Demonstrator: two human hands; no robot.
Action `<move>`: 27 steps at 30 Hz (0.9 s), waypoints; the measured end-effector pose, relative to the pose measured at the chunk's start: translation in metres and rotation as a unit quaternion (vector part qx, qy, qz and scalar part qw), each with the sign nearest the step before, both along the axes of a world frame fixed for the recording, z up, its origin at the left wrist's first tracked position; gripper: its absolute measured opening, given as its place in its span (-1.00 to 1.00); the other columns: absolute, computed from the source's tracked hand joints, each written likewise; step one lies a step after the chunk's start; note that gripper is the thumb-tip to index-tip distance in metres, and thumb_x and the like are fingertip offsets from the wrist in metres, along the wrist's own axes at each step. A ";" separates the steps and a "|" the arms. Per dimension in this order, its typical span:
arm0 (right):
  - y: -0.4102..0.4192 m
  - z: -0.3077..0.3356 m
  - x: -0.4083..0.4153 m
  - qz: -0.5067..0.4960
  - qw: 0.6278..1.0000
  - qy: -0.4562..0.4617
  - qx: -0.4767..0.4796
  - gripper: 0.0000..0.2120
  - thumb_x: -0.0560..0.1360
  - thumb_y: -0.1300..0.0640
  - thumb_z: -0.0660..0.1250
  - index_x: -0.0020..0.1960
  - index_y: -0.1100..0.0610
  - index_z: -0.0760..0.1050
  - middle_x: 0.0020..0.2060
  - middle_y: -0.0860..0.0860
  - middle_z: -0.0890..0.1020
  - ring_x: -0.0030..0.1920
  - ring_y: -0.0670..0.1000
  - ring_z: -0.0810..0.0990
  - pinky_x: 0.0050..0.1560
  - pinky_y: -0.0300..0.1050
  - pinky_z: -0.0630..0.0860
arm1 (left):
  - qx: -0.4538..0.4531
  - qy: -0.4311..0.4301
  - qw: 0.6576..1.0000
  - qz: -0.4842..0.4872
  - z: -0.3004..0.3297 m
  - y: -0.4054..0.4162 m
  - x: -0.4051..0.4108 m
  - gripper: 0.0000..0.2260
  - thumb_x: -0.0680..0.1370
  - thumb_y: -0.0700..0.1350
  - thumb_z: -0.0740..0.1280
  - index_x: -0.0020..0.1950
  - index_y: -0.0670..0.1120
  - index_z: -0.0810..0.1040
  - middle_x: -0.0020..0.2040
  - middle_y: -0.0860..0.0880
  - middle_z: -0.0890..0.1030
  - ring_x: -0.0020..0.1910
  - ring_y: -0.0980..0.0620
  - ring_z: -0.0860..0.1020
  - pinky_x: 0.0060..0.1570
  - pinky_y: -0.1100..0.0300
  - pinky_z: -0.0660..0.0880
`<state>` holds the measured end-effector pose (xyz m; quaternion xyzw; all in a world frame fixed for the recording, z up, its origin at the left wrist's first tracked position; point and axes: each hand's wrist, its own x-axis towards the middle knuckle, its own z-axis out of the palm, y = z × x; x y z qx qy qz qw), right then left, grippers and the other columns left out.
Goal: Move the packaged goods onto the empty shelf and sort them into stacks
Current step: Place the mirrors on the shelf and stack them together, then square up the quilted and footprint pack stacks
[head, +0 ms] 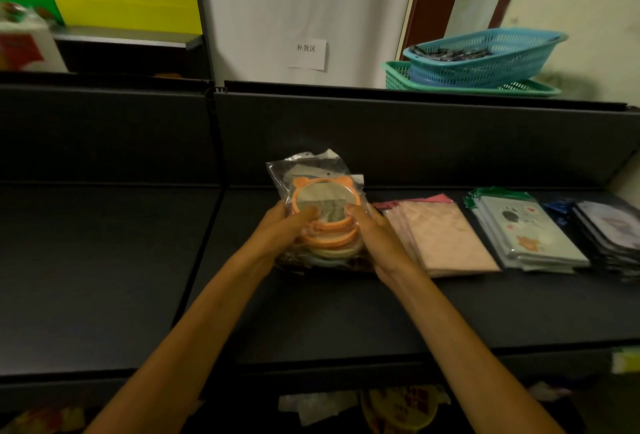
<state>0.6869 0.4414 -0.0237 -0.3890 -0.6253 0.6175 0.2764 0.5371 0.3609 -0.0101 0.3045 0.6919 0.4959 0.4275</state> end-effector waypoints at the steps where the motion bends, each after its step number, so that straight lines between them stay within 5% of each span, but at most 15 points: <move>1: 0.001 0.001 0.000 0.004 1.000 -0.005 0.004 -0.64 0.56 -0.06 0.24 0.33 -0.02 0.42 0.13 -0.01 0.63 0.09 -0.07 0.62 -0.03 -0.22 0.52 | -0.001 0.000 1.000 0.006 0.001 -0.001 0.000 -0.43 0.43 0.12 0.41 0.39 0.06 0.34 0.22 -0.08 0.54 0.12 -0.06 0.56 0.21 -0.13 0.46; 4: 0.001 0.008 0.004 -0.001 1.000 -0.016 0.010 -0.60 0.55 -0.09 0.24 0.36 -0.06 0.38 0.12 -0.08 0.59 0.06 -0.10 0.58 -0.04 -0.23 0.49 | -0.003 0.004 1.000 0.031 0.004 -0.004 0.000 -0.40 0.40 0.15 0.43 0.38 0.04 0.36 0.23 -0.07 0.53 0.12 -0.07 0.56 0.18 -0.11 0.48; 7: 0.002 0.014 0.013 -0.036 0.998 -0.036 0.034 -0.69 0.57 -0.12 0.19 0.29 -0.23 0.27 -0.09 -0.25 0.48 -0.10 -0.24 0.46 -0.16 -0.28 0.39 | 0.009 0.021 0.999 0.044 0.005 -0.010 -0.002 -0.39 0.44 0.14 0.39 0.42 0.00 0.31 0.28 -0.07 0.47 0.18 -0.08 0.51 0.17 -0.05 0.48; 12: 0.003 0.013 0.014 -0.048 0.994 -0.070 0.065 -0.41 0.50 -0.22 0.24 0.48 -0.13 0.19 0.33 -0.06 0.43 0.26 0.01 0.44 0.23 0.00 0.43 | 0.023 0.039 0.998 0.045 0.011 -0.014 -0.004 -0.33 0.43 0.10 0.42 0.47 -0.02 0.25 0.33 -0.11 0.45 0.20 -0.09 0.51 0.20 -0.11 0.48; 19: -0.005 0.021 0.019 -0.030 0.990 -0.089 0.108 -0.47 0.52 -0.17 0.24 0.45 -0.15 0.21 0.23 -0.06 0.47 0.11 -0.09 0.48 0.11 -0.09 0.47 | 0.031 0.083 0.996 0.024 0.015 -0.020 -0.007 -0.34 0.47 0.07 0.39 0.49 -0.02 0.20 0.39 -0.09 0.41 0.25 -0.09 0.48 0.11 0.05 0.48; 23: -0.010 0.037 0.039 -0.044 0.967 -0.126 0.218 -0.53 0.53 -0.10 0.27 0.41 -0.02 0.33 0.32 -0.02 0.46 0.26 -0.07 0.43 0.18 -0.20 0.43 | 0.018 0.290 0.957 0.022 0.027 -0.031 -0.018 -0.23 0.45 0.13 0.39 0.54 -0.04 0.09 0.51 -0.10 0.23 0.44 -0.10 0.27 0.30 -0.02 0.33; 27: -0.008 0.050 0.069 -0.051 0.882 -0.267 0.386 -0.61 0.53 -0.05 0.29 0.32 0.03 0.42 0.29 -0.03 0.48 0.30 -0.04 0.41 0.24 -0.23 0.27 | 0.053 0.487 0.872 -0.014 0.049 -0.037 0.001 -0.27 0.46 0.16 0.36 0.52 -0.03 0.14 0.49 -0.06 0.24 0.45 -0.07 0.20 0.35 -0.01 0.25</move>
